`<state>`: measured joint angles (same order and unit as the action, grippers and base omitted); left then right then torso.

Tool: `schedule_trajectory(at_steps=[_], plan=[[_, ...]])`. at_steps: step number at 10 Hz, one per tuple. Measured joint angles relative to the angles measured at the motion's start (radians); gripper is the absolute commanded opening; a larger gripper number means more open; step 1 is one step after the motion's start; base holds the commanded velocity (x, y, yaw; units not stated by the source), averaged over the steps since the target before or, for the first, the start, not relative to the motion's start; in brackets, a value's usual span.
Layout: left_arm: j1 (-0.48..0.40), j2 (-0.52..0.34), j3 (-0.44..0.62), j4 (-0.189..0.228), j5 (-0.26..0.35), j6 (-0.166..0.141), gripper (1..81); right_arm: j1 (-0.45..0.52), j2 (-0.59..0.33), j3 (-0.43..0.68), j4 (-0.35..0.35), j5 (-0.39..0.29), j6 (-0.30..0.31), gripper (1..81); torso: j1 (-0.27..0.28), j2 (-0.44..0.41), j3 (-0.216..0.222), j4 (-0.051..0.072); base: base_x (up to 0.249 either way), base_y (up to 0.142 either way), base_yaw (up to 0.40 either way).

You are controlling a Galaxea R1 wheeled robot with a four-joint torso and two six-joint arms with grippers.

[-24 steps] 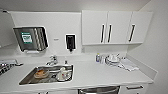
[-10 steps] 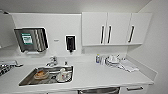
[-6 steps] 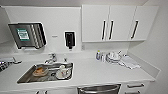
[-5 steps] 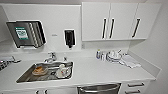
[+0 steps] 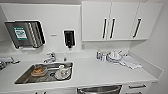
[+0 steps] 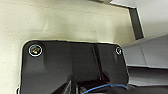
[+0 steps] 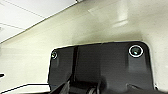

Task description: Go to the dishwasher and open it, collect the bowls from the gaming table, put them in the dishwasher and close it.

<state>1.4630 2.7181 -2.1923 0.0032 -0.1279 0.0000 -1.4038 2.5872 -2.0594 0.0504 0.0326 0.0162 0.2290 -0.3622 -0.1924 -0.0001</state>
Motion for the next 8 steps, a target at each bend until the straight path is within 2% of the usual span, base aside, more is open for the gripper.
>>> schedule_trajectory(at_steps=[5, 8], plan=[[0.017, -0.115, 0.137, 0.000, -0.028, 0.000, 81.1, 0.053, -0.096, 0.159, 0.017, -0.007, 0.006, 81.1, 0.110, -0.174, 0.000, 0.000, 0.000, 0.000, 0.000], [0.025, -0.120, 0.153, 0.000, -0.034, 0.000, 81.1, 0.096, -0.164, 0.260, 0.022, -0.008, 0.031, 81.1, 0.167, -0.267, -0.008, 0.000, 0.000, 0.000, 0.000]])
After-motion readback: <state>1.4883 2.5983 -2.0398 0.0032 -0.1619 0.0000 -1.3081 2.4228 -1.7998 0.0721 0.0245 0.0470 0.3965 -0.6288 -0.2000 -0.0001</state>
